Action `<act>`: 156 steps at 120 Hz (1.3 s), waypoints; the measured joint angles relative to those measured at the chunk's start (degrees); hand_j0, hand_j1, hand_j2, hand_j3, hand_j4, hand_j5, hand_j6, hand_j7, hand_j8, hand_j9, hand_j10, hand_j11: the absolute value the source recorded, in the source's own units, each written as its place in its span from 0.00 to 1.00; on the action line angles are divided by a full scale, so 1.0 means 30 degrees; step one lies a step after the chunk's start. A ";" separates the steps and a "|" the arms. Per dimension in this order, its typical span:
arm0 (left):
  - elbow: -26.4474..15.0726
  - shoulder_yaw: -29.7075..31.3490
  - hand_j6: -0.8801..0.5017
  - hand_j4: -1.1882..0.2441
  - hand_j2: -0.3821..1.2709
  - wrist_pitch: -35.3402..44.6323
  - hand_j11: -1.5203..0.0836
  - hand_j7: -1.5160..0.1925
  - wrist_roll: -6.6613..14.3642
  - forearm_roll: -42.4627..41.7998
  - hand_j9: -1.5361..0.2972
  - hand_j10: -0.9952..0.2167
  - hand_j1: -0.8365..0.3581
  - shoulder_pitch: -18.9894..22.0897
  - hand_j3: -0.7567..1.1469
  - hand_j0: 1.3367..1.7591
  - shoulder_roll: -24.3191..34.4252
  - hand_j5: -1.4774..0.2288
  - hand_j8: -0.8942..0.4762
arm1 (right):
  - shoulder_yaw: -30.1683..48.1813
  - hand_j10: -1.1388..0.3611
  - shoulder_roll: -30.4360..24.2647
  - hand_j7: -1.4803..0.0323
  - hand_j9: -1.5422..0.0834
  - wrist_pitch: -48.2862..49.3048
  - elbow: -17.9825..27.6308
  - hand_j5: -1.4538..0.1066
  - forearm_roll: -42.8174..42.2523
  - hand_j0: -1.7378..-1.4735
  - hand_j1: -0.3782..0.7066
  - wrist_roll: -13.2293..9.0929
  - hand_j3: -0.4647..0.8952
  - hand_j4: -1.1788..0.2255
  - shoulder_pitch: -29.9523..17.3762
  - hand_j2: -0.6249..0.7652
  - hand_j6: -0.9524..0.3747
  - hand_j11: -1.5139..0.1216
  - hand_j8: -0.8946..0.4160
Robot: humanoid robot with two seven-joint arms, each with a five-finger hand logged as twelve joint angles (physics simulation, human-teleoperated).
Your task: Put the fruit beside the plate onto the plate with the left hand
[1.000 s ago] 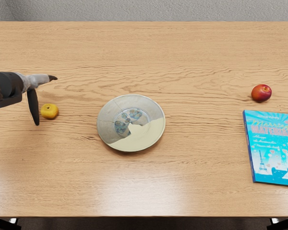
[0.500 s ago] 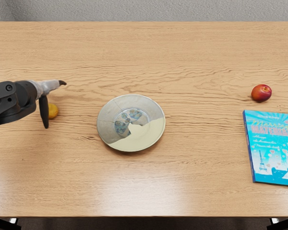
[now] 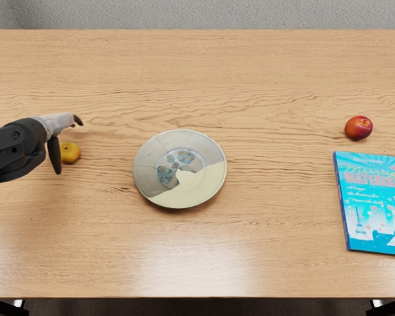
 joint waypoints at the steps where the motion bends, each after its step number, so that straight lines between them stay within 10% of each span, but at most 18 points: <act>1: -0.0001 0.0002 0.49 0.69 0.26 0.0006 0.79 0.74 0.0000 0.0002 0.70 0.66 0.80 0.0000 0.40 0.76 0.0006 0.72 0.51 | 0.0000 0.74 0.0000 0.96 0.93 0.0000 -0.0001 0.91 0.0000 0.30 0.06 0.0000 0.34 0.82 0.0000 0.45 0.70 0.90 0.66; 156: 0.0658 0.0033 0.34 0.54 0.28 0.0398 0.62 0.58 0.0000 0.0147 0.55 0.48 0.58 0.0410 0.40 0.76 -0.0661 0.55 0.35 | 0.0000 0.74 0.0000 0.96 0.93 0.0000 -0.0013 0.91 0.0000 0.30 0.06 -0.0021 0.34 0.82 0.0000 0.45 0.70 0.90 0.66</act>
